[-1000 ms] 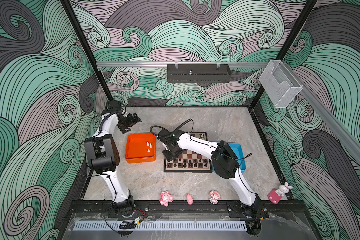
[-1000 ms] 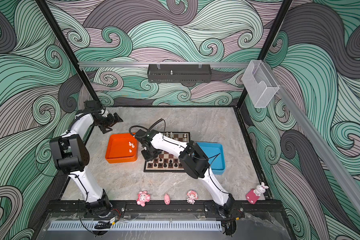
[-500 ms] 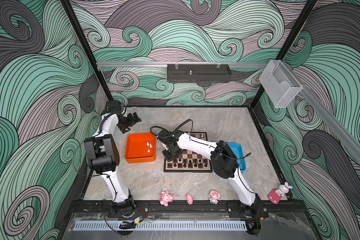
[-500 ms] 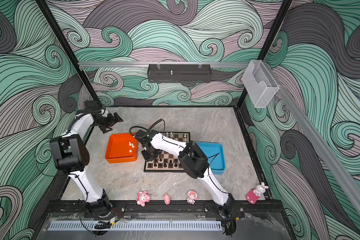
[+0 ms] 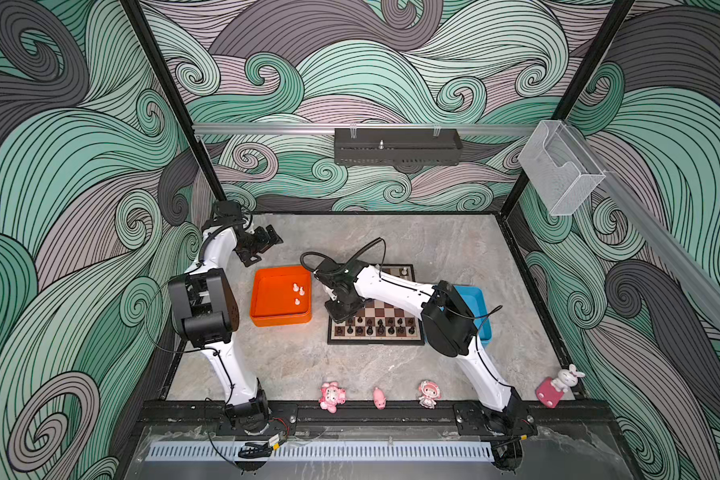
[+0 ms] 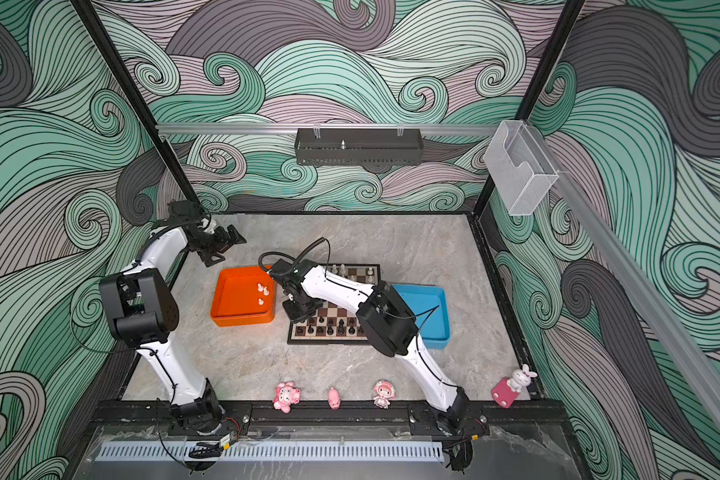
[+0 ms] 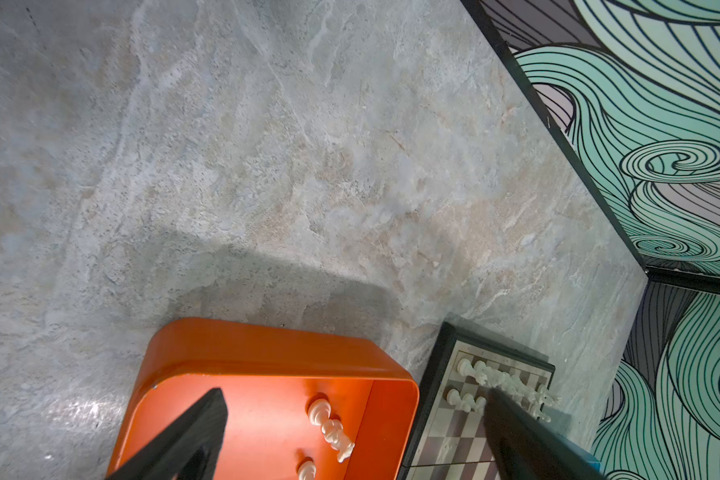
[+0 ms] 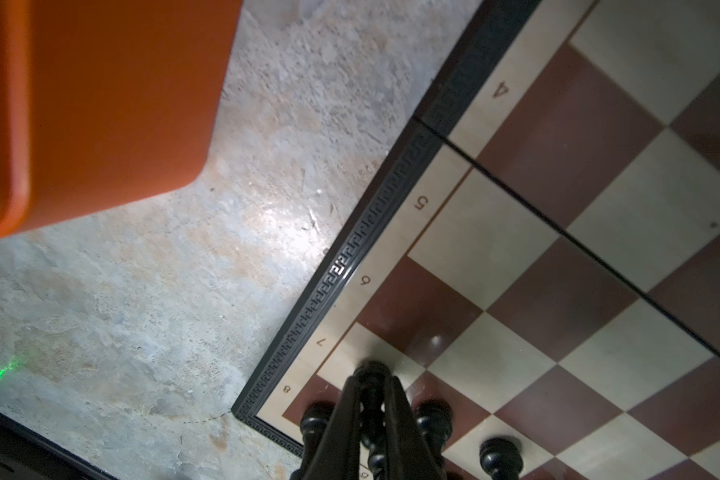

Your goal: Set up the chess pieces on the board

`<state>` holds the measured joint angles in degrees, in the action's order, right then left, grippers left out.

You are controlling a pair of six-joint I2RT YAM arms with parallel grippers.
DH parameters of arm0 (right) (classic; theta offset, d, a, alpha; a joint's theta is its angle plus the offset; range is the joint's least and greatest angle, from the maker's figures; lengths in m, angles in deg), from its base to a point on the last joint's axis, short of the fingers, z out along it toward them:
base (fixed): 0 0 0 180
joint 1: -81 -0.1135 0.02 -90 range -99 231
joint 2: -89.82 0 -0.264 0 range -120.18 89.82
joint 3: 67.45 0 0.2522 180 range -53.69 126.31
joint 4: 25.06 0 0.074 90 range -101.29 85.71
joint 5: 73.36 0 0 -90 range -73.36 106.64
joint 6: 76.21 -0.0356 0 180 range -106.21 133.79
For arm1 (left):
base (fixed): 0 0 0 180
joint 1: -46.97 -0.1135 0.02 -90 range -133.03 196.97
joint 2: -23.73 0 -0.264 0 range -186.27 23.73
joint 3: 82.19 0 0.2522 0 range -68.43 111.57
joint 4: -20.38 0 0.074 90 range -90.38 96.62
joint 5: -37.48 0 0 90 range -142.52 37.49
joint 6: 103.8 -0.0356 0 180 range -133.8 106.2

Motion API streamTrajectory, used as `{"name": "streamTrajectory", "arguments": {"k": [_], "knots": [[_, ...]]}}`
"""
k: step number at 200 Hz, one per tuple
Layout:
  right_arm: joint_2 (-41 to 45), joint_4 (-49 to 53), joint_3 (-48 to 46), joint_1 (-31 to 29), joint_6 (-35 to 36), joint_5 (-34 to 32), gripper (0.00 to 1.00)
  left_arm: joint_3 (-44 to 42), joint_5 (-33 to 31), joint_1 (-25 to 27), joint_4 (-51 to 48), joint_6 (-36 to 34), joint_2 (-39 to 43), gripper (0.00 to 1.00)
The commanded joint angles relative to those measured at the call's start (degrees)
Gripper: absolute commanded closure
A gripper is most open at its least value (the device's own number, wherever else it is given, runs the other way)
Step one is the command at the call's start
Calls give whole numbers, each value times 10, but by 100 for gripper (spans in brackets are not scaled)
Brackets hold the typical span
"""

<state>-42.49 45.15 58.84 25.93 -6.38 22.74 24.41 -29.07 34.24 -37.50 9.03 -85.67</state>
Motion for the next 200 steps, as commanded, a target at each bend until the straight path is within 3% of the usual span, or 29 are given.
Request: {"name": "streamTrajectory", "arguments": {"k": [1, 200], "knots": [[-14, 10, 14, 1, 2, 4, 86, -4, 8, -4, 1, 5, -9, 1], [20, 10, 17, 2, -4, 8, 77, -3, 8, -4, 0, 5, -9, 1]]}}
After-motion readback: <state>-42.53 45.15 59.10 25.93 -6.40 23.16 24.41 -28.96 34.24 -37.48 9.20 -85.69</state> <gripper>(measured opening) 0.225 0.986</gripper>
